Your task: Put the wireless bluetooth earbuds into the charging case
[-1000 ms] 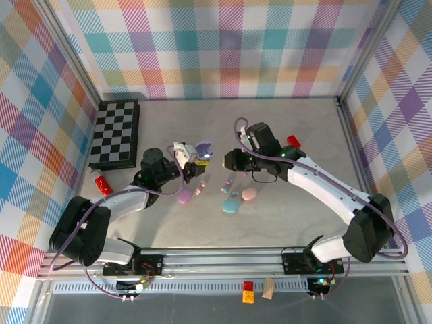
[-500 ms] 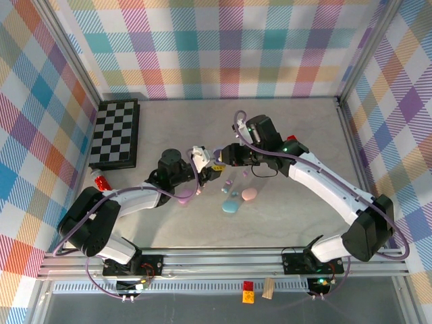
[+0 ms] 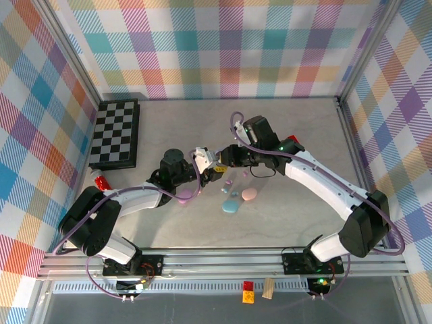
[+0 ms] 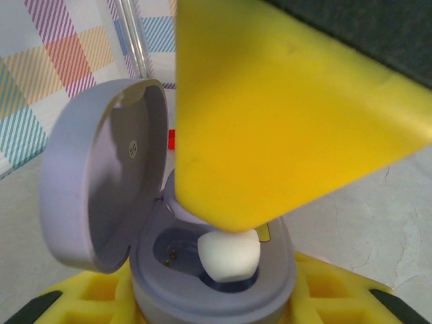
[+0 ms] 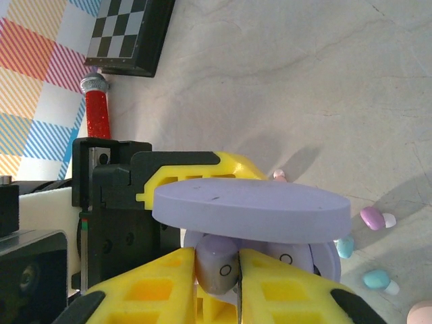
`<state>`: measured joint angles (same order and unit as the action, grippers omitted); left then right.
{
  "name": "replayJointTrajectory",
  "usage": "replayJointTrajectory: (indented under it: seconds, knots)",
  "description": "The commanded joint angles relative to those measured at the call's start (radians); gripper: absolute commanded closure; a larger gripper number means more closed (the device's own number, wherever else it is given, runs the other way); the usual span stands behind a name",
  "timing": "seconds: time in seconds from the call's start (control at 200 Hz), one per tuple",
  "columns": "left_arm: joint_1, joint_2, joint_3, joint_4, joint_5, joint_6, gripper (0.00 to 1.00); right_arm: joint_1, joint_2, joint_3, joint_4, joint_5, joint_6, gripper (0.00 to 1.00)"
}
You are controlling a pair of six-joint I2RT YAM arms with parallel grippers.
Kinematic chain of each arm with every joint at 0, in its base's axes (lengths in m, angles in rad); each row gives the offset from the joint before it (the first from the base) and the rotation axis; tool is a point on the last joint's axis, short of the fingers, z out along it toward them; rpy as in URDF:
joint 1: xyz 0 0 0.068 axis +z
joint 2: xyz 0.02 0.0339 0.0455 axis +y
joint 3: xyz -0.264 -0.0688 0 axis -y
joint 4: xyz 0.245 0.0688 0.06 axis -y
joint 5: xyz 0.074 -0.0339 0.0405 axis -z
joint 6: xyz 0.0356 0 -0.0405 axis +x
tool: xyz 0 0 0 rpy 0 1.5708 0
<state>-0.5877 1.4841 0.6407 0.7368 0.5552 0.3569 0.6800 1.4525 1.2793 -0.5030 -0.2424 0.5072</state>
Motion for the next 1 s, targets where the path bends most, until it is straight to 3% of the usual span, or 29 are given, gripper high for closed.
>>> replayJointTrajectory:
  seconds: [0.0, 0.345, 0.53, 0.895, 0.995]
  knots:
    - [-0.009, -0.006, 0.030, 0.004, 0.000, 0.017, 0.64, 0.001, 0.018, 0.007, -0.016, 0.013, -0.025, 0.81]
    - [-0.009, -0.002, 0.032, 0.006, -0.008, 0.021, 0.64, 0.000, 0.041, 0.021, -0.025, -0.004, -0.030, 0.80]
    - [-0.009, 0.008, 0.026, 0.047, -0.009, 0.003, 0.64, -0.002, 0.017, 0.023, -0.021, -0.004, -0.028, 0.65]
    - [0.009, 0.008, -0.007, 0.146, 0.012, -0.064, 0.64, -0.037, -0.105, -0.010, -0.040, 0.035, -0.001, 0.61]
    - [0.009, 0.008, -0.007, 0.131, 0.022, -0.053, 0.64, -0.060, -0.135, -0.013, -0.039, 0.046, 0.002, 0.56]
